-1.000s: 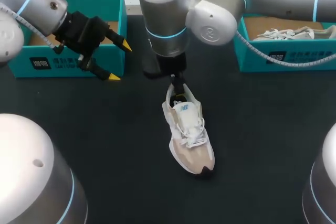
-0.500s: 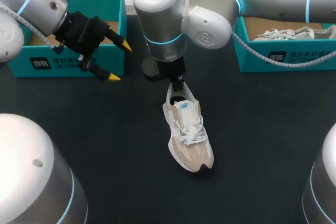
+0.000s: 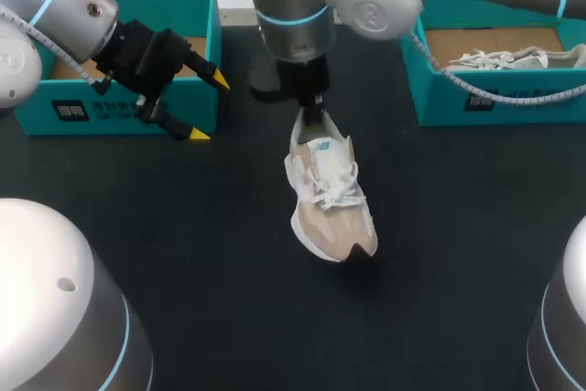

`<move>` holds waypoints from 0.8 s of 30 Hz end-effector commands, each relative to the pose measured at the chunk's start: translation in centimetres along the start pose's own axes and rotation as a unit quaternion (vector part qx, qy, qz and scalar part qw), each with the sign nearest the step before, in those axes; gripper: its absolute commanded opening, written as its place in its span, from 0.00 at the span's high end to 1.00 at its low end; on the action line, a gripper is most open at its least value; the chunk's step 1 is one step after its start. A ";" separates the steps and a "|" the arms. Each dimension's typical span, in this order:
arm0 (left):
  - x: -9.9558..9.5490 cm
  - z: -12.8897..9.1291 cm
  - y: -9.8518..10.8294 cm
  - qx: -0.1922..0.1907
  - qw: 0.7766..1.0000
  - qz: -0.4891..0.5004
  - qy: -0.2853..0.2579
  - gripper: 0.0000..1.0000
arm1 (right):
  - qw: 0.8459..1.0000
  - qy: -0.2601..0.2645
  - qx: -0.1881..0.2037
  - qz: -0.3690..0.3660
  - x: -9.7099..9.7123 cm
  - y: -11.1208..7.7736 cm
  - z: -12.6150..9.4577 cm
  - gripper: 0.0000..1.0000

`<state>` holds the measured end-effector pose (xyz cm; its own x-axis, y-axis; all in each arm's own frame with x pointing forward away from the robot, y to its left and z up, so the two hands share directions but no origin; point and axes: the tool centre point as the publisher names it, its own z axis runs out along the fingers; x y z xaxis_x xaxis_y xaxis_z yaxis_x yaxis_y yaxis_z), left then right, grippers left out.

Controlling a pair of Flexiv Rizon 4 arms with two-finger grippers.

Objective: Take the shoe out of the shoebox, open the shoe tongue, remove and reinsert the insole, then place the shoe into the shoebox

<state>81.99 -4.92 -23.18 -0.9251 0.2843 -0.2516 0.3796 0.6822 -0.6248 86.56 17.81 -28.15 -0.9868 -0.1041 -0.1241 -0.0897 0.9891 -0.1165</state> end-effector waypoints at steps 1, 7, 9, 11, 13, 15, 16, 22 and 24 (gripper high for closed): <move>0.0 0.0 0.0 -0.001 1.000 0.000 0.000 0.00 | 0.999 -0.017 -0.030 0.011 -0.2 -3.7 -7.1 1.00; 0.0 0.0 0.0 -0.001 1.000 0.000 0.000 0.00 | 0.998 -0.047 -0.036 0.007 -1.9 -6.3 -12.2 1.00; 0.0 0.0 0.0 -0.001 1.000 0.000 0.000 0.00 | 0.998 -0.049 -0.029 0.001 -2.5 -7.2 -13.3 1.00; 0.0 0.0 0.0 -0.001 1.000 0.000 0.000 0.00 | 0.998 -0.049 -0.026 -0.009 -3.0 -8.1 -14.3 1.00; 0.0 0.0 0.0 -0.001 1.000 0.000 0.000 0.00 | 0.998 -0.051 -0.015 -0.025 -3.5 -8.8 -15.0 1.00; 0.0 0.0 0.0 -0.001 1.000 0.000 0.000 0.00 | 0.998 -0.052 -0.002 -0.031 -4.0 -9.5 -15.7 1.00; 0.0 0.0 0.0 -0.001 1.000 0.000 0.000 0.00 | 0.998 -0.053 0.000 -0.034 -4.2 -9.9 -15.9 1.00; 0.0 0.0 0.0 -0.001 1.000 0.000 0.000 0.00 | 0.998 -0.066 0.008 -0.019 -4.5 -10.8 -16.3 1.00; 0.0 0.0 0.0 -0.001 1.000 0.000 0.000 0.00 | 0.998 -0.066 0.008 -0.019 -4.5 -10.8 -16.3 1.00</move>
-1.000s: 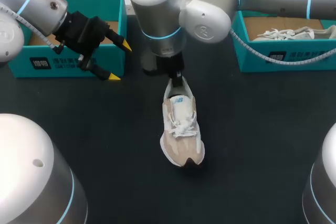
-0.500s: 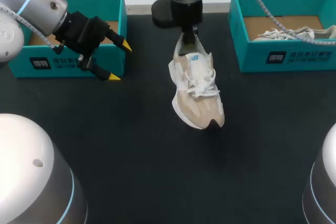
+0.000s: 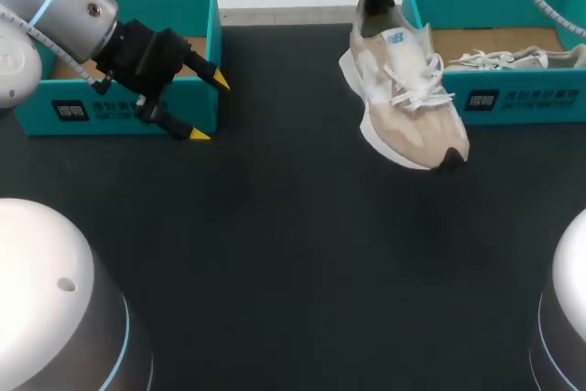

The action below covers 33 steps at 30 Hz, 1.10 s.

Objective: Take the shoe out of the shoebox, open the shoe tongue, remove and reinsert the insole, then place the shoe into the shoebox

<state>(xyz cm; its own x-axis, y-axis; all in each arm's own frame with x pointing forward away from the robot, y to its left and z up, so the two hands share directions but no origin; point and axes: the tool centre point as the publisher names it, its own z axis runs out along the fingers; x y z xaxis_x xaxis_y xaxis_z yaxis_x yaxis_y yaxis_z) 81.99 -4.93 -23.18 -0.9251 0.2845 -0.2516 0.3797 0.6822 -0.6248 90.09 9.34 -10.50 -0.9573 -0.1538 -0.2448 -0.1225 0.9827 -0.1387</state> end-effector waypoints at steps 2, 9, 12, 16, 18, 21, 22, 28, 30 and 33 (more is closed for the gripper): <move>0.0 0.0 0.0 -0.001 1.000 0.000 0.000 0.00 | 1.000 -0.002 0.000 -0.001 0.2 -0.1 -0.3 1.00; 0.0 0.0 0.0 -0.001 1.000 0.000 0.000 0.00 | 1.000 -0.002 0.000 -0.001 0.2 -0.1 -0.3 1.00; 0.0 0.0 0.0 -0.001 1.000 0.000 0.000 0.00 | 1.000 -0.002 0.000 -0.001 0.2 -0.1 -0.3 1.00; 0.0 0.0 0.0 -0.001 1.000 0.000 0.000 0.00 | 1.000 -0.009 -0.004 0.012 -0.4 -1.5 0.4 1.00; 0.0 0.0 0.0 -0.001 1.000 0.000 0.000 0.00 | 1.000 -0.002 0.001 0.016 -1.1 -2.9 1.1 1.00; 0.0 0.0 0.0 -0.001 1.000 0.000 0.000 0.00 | 1.000 -0.018 -0.004 0.013 -2.6 -5.7 2.2 1.00; 0.0 0.0 0.0 -0.001 1.000 0.000 0.000 0.00 | 1.000 -0.024 -0.008 0.011 -3.1 -6.6 2.3 1.00; 0.0 0.0 0.0 -0.001 1.000 0.000 0.000 0.00 | 0.999 -0.029 0.013 0.014 -6.0 -13.6 3.4 1.00; 0.0 0.0 0.0 -0.001 1.000 0.000 0.000 0.00 | 0.999 -0.035 0.017 0.011 -7.2 -15.6 3.9 1.00; 0.0 0.0 0.0 -0.001 1.000 0.000 0.000 0.00 | 0.999 -0.020 0.022 0.029 -8.5 -18.6 5.4 1.00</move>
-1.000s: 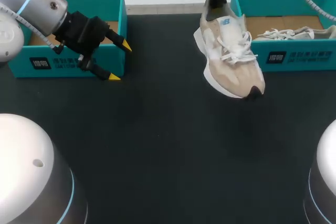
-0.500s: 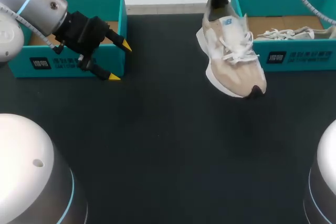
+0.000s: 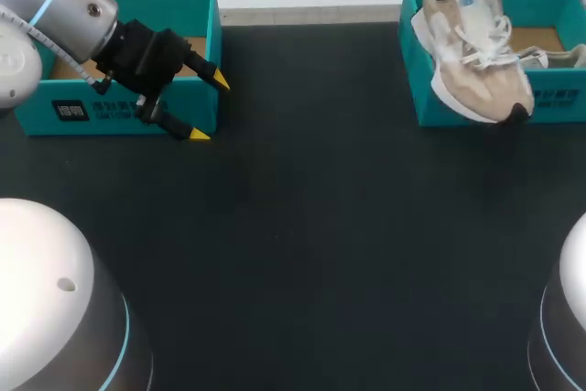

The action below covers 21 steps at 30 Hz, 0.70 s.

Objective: Take the shoe out of the shoebox, open the shoe tongue, remove and reinsert the insole, then place the shoe into the shoebox

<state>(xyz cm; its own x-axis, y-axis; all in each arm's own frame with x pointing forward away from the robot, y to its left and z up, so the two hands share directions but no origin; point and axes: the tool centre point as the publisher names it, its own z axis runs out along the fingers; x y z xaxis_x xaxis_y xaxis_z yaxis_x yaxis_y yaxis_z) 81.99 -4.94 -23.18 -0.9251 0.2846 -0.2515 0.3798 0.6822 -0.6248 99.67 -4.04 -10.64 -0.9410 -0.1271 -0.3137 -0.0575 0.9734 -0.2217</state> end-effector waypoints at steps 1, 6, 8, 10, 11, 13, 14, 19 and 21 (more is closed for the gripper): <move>0.0 0.0 0.0 -0.001 1.000 0.000 0.000 0.00 | 0.999 0.018 -0.023 0.013 -1.9 -4.9 2.3 1.00; 0.0 0.0 0.0 -0.001 1.000 0.000 0.000 0.00 | 0.998 -0.005 0.002 0.064 -4.5 -9.3 4.4 1.00; 0.0 0.0 0.0 -0.001 1.000 0.000 0.000 0.00 | 0.993 0.000 -0.019 0.116 -5.0 -9.9 4.8 1.00; 0.0 0.0 0.0 -0.001 1.000 0.000 0.000 0.00 | 0.993 0.000 -0.019 0.116 -5.0 -9.9 4.8 1.00; 0.0 0.0 0.0 -0.001 1.000 0.000 0.000 0.00 | 0.993 0.000 -0.019 0.116 -5.0 -9.9 4.8 1.00; 0.0 0.0 0.0 -0.001 1.000 0.000 0.000 0.00 | 0.993 0.000 -0.019 0.116 -5.0 -9.9 4.8 1.00; 0.0 0.0 0.0 -0.001 1.000 0.000 0.000 0.00 | 0.993 0.000 -0.019 0.116 -5.0 -9.9 4.8 1.00; 0.0 0.0 0.0 -0.001 1.000 0.000 0.000 0.00 | 0.993 0.000 -0.019 0.116 -5.0 -9.9 4.8 1.00; 0.0 0.0 0.0 -0.001 1.000 0.000 0.000 0.00 | 0.993 0.000 -0.019 0.116 -5.0 -9.9 4.8 1.00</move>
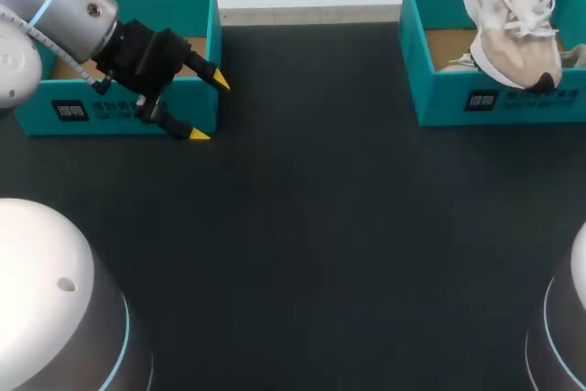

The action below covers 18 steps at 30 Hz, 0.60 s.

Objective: Take the shoe out of the shoebox, open the shoe tongue, remove and reinsert the insole, then place the shoe into the shoebox

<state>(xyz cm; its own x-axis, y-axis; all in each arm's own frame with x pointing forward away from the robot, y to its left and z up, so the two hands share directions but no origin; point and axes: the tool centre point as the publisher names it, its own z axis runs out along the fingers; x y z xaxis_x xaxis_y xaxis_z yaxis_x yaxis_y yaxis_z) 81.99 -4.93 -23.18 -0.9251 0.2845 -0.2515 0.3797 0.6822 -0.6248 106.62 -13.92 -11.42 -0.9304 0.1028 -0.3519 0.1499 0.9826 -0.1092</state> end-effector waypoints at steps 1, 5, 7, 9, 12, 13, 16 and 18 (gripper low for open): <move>0.0 0.0 0.0 -0.001 1.000 0.000 0.000 0.00 | 1.000 0.000 -0.001 0.000 0.0 -0.1 -0.1 1.00; 0.0 0.0 0.0 -0.001 1.000 0.000 0.000 0.00 | 1.000 0.000 -0.001 0.000 0.0 -0.1 -0.1 1.00; 0.0 0.0 0.0 -0.001 1.000 0.000 0.000 0.00 | 1.000 0.000 -0.001 0.000 0.0 -0.1 -0.1 1.00; 0.0 0.0 0.0 -0.001 1.000 0.000 0.000 0.00 | 1.000 0.010 0.001 -0.013 -0.3 -0.7 0.8 1.00; 0.0 0.0 0.0 -0.001 1.000 0.000 0.000 0.00 | 0.999 0.013 -0.010 -0.030 -1.1 -2.1 1.9 1.00; 0.0 0.0 0.0 -0.001 1.000 0.000 0.000 0.00 | 0.999 0.010 -0.011 -0.036 -1.5 -2.6 2.3 1.00; 0.0 0.0 0.0 -0.001 1.000 0.000 0.000 0.00 | 0.999 0.005 -0.015 -0.051 -3.1 -4.4 3.2 1.00; 0.0 0.0 0.0 -0.001 1.000 0.000 0.000 0.00 | 0.998 0.005 -0.014 -0.055 -4.0 -5.7 3.9 1.00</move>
<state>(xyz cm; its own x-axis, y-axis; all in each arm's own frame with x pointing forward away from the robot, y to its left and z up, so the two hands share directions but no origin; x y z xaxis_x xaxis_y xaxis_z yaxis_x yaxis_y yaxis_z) 81.99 -4.93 -23.18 -0.9251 0.2845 -0.2515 0.3797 0.6822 -0.6248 109.41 -18.88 -12.74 -0.9394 -0.0010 -0.3428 0.0522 0.9879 -0.1460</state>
